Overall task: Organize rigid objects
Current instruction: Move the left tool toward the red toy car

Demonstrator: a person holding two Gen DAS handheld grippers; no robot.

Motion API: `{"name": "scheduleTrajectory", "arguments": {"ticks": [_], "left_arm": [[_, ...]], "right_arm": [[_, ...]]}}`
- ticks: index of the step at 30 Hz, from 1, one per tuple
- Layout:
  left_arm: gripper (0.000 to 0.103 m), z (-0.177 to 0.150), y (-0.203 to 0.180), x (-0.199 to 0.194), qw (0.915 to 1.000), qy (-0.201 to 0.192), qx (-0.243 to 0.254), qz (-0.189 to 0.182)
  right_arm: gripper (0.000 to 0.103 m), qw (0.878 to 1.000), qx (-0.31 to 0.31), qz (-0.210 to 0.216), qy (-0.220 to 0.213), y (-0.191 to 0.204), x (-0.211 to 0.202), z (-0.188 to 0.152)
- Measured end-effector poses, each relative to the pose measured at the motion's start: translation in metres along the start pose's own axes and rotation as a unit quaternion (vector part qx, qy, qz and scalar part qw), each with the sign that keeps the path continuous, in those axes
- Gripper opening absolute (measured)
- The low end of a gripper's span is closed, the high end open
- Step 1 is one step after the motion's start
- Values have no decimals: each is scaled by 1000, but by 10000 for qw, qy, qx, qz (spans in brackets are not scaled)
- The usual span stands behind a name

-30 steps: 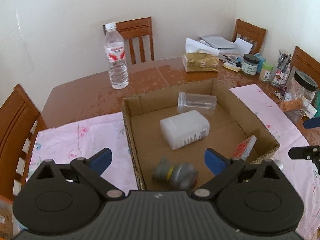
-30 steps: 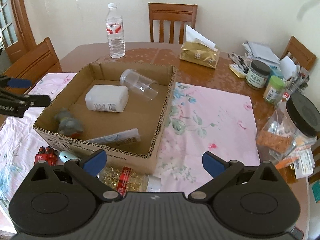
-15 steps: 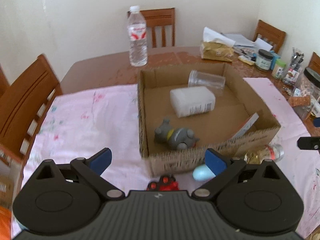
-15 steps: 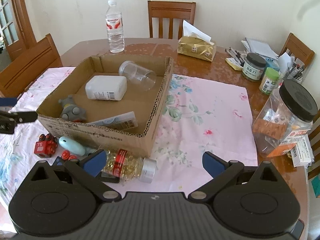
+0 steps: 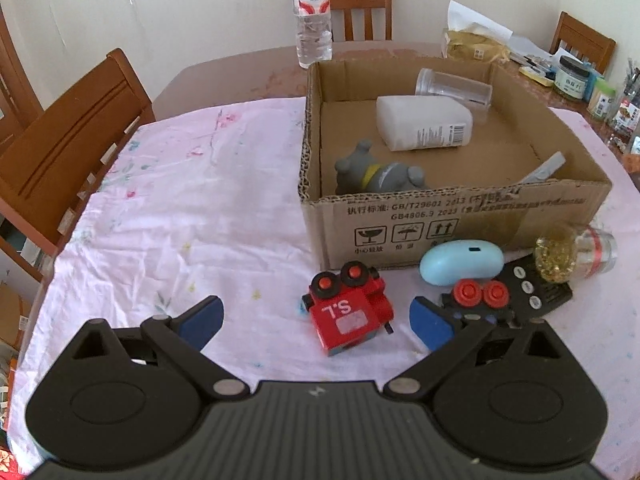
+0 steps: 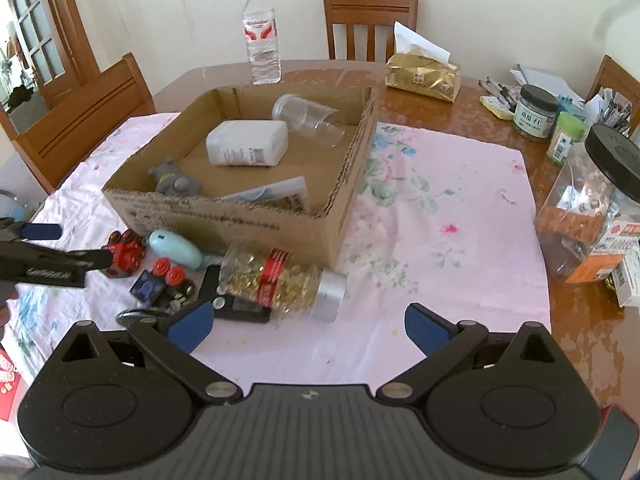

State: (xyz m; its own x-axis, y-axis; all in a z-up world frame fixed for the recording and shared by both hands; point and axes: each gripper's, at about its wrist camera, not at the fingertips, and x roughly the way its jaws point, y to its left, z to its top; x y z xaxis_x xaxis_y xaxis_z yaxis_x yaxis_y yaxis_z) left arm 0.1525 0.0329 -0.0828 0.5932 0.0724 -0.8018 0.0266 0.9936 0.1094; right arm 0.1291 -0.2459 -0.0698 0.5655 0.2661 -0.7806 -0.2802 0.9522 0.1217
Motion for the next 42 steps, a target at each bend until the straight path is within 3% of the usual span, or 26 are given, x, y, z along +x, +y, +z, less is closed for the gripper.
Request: {"name": "scheduleTrajectory", "arguments": {"ticks": [8,14,21,28,32,37,42], "left_arm": [[99,2,6,33,9991,92,-127,-385],[99,-4,16,43,9980,216,123,-577],[102,-9,42,47,9974,260,345,-575],[103,-11,57,52,9940,227,498,-950],[103,-11,59,52,9913,168,687,-1113],[103,-13,61,53,9893,66,799,-1221],[103,-16,63,51,9883,-26,834,-1273]], "right_arm": [[103,9981,342,-431,268,20,6,-10],[103,9970,464,-529,308,42,8,-10],[103,9989,225,-156,371,79,23,-11],[103,9986,-153,105,493,117,58,-32],[103,9986,-116,-5,507,130,71,-45],[103,9972,-535,-433,277,147,77,-53],[103,9977,-247,-626,33,152,81,-54]]}}
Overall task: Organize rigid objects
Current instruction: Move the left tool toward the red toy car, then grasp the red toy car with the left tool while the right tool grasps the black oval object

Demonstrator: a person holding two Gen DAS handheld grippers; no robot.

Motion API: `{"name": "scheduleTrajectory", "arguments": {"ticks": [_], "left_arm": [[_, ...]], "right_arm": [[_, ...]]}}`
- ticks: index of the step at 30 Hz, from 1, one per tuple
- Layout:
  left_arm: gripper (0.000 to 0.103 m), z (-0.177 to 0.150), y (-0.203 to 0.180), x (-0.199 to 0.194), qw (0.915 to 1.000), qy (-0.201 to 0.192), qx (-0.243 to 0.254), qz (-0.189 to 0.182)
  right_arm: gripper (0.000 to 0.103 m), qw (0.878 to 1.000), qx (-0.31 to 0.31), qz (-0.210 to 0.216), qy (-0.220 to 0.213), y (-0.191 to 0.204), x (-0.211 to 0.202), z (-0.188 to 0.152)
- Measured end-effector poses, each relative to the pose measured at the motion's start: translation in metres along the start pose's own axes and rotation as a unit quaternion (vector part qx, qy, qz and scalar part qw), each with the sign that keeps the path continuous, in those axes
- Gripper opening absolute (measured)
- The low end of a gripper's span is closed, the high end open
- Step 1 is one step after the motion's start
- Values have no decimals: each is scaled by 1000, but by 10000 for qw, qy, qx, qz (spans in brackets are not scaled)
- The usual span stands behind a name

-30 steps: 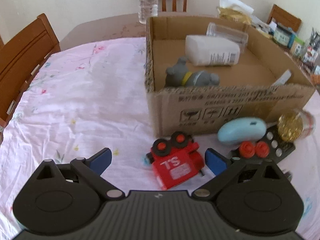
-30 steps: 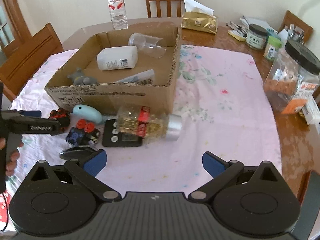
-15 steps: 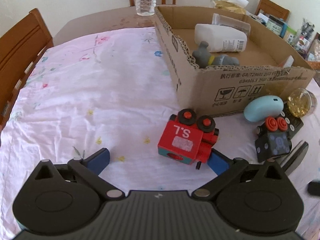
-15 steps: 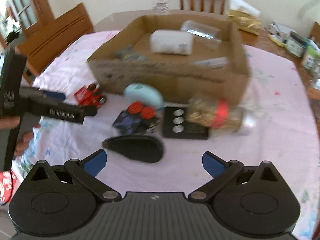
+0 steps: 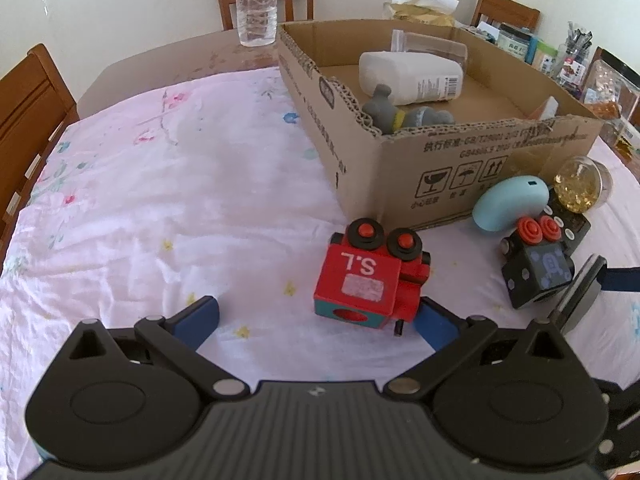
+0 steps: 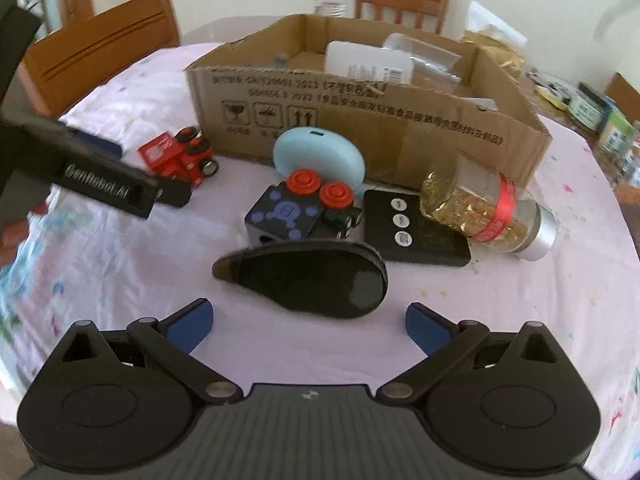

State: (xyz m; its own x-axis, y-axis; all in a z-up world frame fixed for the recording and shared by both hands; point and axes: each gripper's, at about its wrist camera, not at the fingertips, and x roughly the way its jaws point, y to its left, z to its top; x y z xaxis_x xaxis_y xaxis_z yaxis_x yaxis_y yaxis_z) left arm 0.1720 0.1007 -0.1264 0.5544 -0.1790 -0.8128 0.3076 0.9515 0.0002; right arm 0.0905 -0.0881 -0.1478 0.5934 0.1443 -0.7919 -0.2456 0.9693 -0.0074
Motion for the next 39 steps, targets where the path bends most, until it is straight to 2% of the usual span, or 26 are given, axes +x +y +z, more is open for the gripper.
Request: {"name": "scheduleTrajectory", "arguments": {"ticks": [4,8,10,12,17,25,30,33,39], "left_arm": [[102,-1,1,-1,10000,-26,70,-49],[99,1,-1,-3,9990,-112,297,-301],[93,3,-3,-4,9981,-168,452,-394],[78,5,-6,-4,9969,-156,626,-458],[57,9,-11,-6,9946,-225,767,-658],[55,10,-8,-5,9943,-266,721,-743],[54,10,-8,-5,9941,-289,736,-737],[51,9,-8,-6,9940,-303,740,-747],[51,10,-7,-7,9931,-249,751,-870]], "right_arm": [[103,9998,96,-78,-179,4,4,0],[103,9996,143,-119,-210,5,5,1],[103,9996,159,-133,-216,5,5,1],[103,9995,169,-144,-234,5,5,1],[103,9994,185,-171,-233,7,4,0],[103,9989,238,-298,-276,12,2,5],[93,9987,71,-407,-302,17,1,5],[93,9985,60,-472,-283,18,-1,5],[93,9989,129,-393,-203,15,-6,5]]}}
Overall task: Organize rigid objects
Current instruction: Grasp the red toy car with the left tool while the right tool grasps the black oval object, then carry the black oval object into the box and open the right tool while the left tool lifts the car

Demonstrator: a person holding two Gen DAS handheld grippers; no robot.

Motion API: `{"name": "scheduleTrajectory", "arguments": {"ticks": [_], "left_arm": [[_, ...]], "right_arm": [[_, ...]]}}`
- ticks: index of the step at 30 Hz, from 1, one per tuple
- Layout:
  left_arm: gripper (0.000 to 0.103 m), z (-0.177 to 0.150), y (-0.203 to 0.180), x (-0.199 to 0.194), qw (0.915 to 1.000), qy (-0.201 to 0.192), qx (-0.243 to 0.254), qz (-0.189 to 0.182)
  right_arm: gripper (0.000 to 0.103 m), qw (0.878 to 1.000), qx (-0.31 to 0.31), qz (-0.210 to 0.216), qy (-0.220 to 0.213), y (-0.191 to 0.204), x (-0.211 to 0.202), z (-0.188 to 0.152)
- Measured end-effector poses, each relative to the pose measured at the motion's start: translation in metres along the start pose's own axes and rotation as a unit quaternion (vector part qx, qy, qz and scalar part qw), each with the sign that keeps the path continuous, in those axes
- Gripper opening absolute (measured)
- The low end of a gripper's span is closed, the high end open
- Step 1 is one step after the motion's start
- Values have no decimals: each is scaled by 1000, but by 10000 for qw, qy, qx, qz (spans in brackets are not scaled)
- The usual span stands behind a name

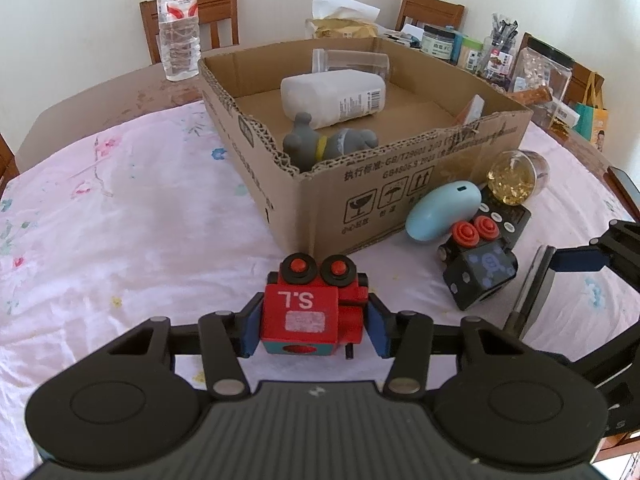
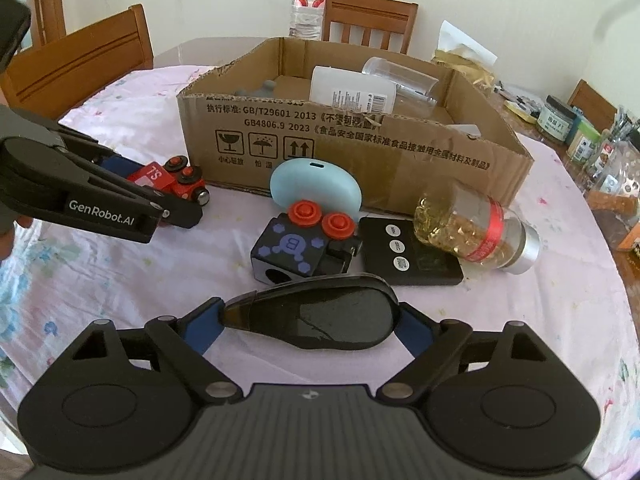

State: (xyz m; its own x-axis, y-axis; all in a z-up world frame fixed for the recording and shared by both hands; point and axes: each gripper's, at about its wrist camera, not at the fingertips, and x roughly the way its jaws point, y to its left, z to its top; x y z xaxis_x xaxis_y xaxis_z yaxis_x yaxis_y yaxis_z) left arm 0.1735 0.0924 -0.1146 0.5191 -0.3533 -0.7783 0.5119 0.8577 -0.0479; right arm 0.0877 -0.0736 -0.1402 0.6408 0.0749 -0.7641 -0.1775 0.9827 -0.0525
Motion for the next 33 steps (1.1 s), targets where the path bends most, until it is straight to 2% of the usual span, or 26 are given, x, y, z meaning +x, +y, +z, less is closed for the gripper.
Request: {"name": "scheduleTrajectory", "arguments": {"ticks": [9,16,24,33], "left_arm": [[50,2,2,-12,9991,144,366,-171],[50,7,5,-28,9978,236,548,-285],[50,19,7,-62,9988,227,330,-285],[50,35,-3,-92,9999,-80,100,10]], "right_arm": [[93,9999,-111,69,54,-7,-20,9],[93,9991,-415,112,24,-18,-44,30],[93,9961,-755,414,-174,-45,-58,79],[93,9914,-1160,555,-256,-63,-30,130]]}}
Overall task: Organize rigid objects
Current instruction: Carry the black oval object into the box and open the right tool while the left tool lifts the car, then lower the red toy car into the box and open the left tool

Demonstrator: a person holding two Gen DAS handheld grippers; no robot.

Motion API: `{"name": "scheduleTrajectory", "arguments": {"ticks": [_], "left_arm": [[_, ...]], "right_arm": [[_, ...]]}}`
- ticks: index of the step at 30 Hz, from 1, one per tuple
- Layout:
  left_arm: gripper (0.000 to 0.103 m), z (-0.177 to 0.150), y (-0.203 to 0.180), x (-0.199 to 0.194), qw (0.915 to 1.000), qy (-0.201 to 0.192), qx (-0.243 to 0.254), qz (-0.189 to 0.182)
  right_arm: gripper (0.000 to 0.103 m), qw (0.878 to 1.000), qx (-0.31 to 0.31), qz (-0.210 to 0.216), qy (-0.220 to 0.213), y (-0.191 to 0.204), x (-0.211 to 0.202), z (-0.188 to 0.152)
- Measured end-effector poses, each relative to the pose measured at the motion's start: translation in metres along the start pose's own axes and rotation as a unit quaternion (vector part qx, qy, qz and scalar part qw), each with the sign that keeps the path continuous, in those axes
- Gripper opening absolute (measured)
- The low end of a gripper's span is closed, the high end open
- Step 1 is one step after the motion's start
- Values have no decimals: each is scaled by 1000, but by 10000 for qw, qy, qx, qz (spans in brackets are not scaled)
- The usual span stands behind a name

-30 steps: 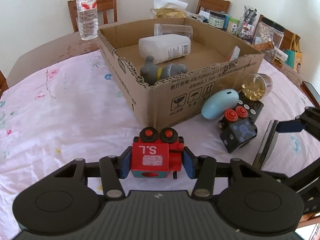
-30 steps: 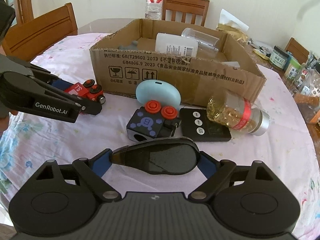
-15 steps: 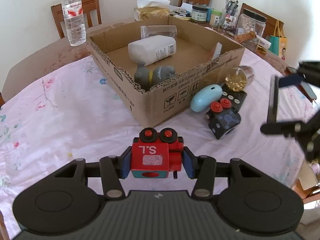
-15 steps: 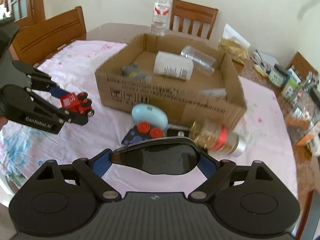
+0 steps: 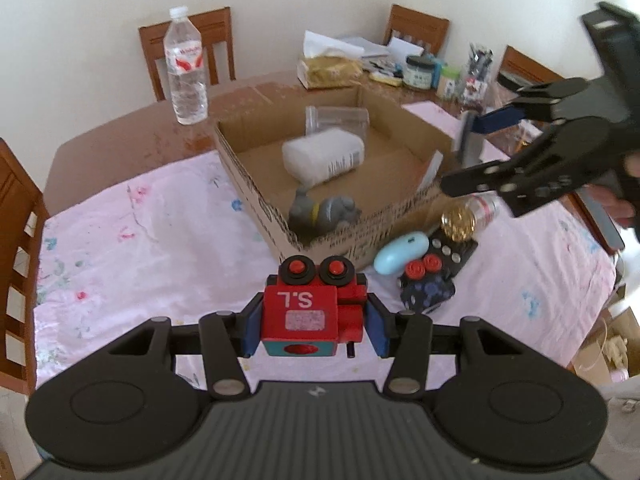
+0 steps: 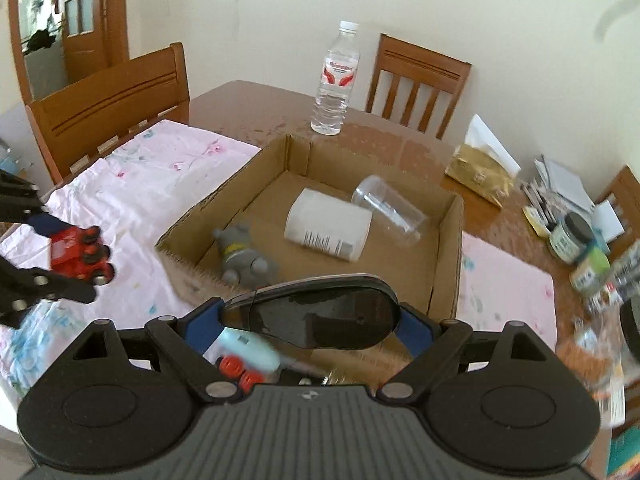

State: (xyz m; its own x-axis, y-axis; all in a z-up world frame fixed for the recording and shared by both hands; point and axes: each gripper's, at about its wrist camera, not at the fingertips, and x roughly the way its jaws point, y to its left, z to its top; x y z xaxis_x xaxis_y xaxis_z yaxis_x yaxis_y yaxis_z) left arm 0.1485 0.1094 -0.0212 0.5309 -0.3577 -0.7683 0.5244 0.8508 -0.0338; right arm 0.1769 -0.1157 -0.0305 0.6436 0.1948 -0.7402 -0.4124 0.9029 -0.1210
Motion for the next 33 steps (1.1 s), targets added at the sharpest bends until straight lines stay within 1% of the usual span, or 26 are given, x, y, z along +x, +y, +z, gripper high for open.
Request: {"name": "scheduleTrajectory", "arguments": {"ticks": [5,11,13,14,19,23,28,33], "left_arm": [[50,6,-5,-8,9997,-87,-157,176],[50,14,-8,-11,9987,-146,-272,404],[50,17,-10,-12,9983,-174,-292,468],[50,19,-10,-13,9982,-187,-298,490],[50,30,-11,-10,9978,-229,-278,552],[50,42,-10,-3,9980,-245,-227,545],[50,65,-9,10,9983,-313,-75,481],[50,91,-7,32,9986,-349,48,400]], "right_arm": [[93,9997,-38,130,215,-16,32,13],[93,9987,-68,183,468,-25,63,17],[96,9987,-65,177,472,-27,69,18],[102,9986,-76,175,489,-28,72,19],[103,9991,8,189,371,-29,66,22],[103,9991,143,191,358,-28,51,20],[103,9982,477,166,335,-28,31,14],[103,9969,711,144,321,-32,18,7]]}}
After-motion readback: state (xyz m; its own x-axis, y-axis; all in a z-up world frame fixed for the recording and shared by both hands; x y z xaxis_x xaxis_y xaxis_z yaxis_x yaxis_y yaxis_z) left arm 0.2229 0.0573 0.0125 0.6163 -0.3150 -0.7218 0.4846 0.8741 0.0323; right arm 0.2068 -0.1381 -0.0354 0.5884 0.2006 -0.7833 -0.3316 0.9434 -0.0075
